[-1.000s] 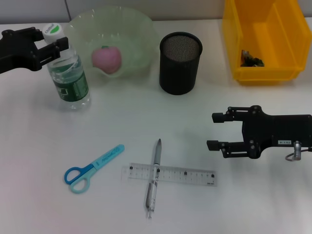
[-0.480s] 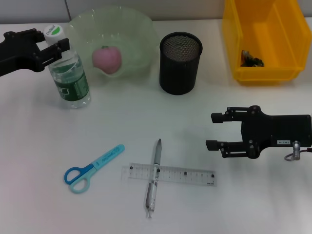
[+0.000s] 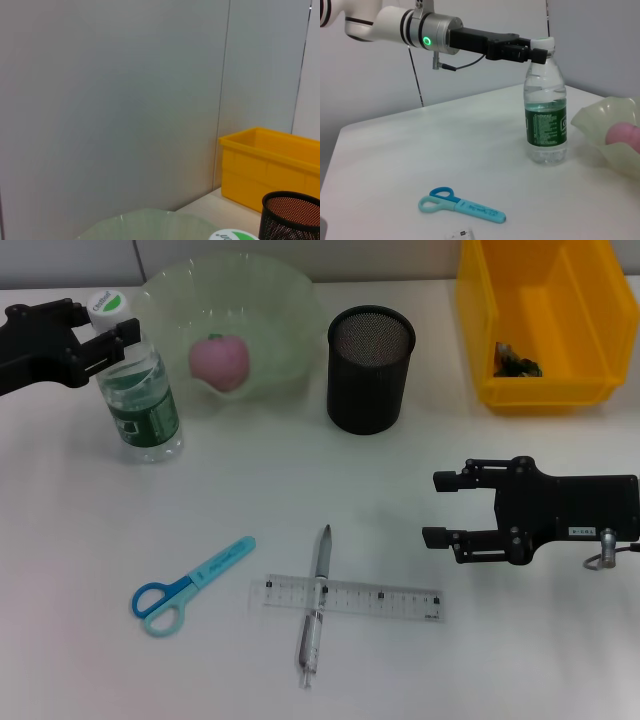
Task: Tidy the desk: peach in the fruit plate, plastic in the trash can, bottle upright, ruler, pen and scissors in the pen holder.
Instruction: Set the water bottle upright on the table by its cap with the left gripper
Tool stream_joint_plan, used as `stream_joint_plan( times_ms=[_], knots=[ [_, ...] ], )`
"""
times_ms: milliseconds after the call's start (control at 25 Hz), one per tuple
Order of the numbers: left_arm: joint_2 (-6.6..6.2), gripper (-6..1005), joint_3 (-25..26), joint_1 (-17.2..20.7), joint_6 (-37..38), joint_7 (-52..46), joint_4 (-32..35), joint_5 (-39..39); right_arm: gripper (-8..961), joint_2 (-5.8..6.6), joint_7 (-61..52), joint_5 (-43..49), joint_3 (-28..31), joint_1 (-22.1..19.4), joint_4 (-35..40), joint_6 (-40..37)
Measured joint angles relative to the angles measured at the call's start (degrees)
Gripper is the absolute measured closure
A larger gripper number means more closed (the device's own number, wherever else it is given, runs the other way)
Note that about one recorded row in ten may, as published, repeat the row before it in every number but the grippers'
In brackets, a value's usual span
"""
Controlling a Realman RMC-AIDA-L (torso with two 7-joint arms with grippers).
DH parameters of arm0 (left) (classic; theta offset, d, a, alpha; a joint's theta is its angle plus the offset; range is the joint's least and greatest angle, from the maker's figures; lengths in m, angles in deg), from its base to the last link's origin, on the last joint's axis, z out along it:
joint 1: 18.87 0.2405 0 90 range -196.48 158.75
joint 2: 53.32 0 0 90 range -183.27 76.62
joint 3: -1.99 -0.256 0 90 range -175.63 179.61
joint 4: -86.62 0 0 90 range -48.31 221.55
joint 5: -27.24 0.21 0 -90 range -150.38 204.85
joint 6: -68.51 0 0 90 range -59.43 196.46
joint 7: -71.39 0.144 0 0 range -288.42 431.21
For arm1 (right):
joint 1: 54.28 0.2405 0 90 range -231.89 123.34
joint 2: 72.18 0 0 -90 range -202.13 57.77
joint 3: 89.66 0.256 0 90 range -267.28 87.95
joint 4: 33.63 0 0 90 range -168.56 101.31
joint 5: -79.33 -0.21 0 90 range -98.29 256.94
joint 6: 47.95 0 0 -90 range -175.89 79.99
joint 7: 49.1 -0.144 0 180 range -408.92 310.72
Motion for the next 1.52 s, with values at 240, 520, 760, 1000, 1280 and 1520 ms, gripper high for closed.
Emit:
stream_joint_plan(
  times_ms=[240, 520, 760, 1000, 1280, 1520],
  knots=[
    [0.11, 547, -0.20, 0.07, 0.00, 0.32, 0.00, 0.00, 226, 0.00, 0.00, 0.00, 0.00, 0.07, 0.00, 0.00],
    [0.06, 546, -0.44, 0.18, 0.00, 0.39, 0.00, 0.01, 224, -0.08, -0.12, 0.00, 0.00, 0.09, 0.00, -0.02],
    [0.11, 546, -0.44, 0.26, 0.00, 0.41, 0.00, 0.01, 224, -0.09, -0.24, 0.00, 0.00, 0.09, 0.00, -0.02],
    [0.16, 545, -0.35, 0.27, 0.00, 0.41, 0.00, 0.01, 225, -0.09, -0.24, 0.00, 0.00, 0.09, 0.00, -0.09],
    [0.30, 545, -0.02, 0.30, 0.01, 0.41, 0.00, 0.01, 225, -0.09, -0.24, 0.00, 0.00, 0.08, 0.00, -0.24],
    [0.56, 544, 0.01, 0.28, 0.02, 0.41, 0.01, -0.04, 225, -0.09, -0.24, 0.00, 0.00, 0.05, 0.00, -0.34]
  ],
)
